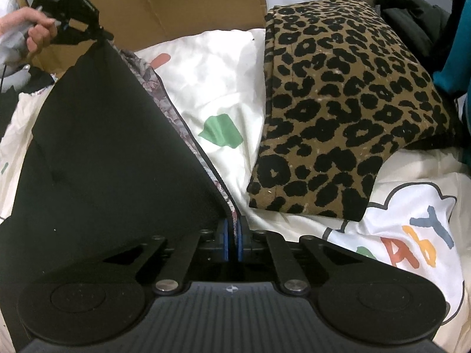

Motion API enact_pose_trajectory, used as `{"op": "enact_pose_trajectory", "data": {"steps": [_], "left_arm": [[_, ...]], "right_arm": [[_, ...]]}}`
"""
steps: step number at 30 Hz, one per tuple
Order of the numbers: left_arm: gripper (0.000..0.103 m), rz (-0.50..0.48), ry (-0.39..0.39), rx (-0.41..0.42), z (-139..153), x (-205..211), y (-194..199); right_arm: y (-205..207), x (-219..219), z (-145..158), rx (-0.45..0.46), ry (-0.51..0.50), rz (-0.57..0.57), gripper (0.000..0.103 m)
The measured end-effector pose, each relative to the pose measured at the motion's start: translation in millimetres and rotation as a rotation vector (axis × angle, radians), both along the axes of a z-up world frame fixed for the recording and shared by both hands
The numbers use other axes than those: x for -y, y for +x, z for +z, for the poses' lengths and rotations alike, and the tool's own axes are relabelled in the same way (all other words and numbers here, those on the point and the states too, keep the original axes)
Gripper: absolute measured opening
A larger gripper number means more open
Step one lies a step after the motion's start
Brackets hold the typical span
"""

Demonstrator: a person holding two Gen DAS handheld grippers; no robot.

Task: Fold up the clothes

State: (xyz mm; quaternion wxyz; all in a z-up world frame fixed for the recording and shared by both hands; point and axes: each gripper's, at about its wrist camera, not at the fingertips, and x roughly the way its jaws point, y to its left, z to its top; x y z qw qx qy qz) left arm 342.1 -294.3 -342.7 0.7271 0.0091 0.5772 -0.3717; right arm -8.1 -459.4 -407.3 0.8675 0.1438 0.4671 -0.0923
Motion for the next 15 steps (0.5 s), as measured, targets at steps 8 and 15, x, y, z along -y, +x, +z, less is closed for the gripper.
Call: {"op": "enact_pose_trajectory", "data": {"steps": [8, 15], "left_arm": [[0.003, 0.024, 0.012, -0.016, -24, 22, 2], [0.006, 0.009, 0.056, -0.018, -56, 39, 2]], "right_arm": [[1, 4, 2, -0.024, 0.008, -0.001, 0.0], [1, 13, 3, -0.041, 0.044, -0.03, 0.002]]}}
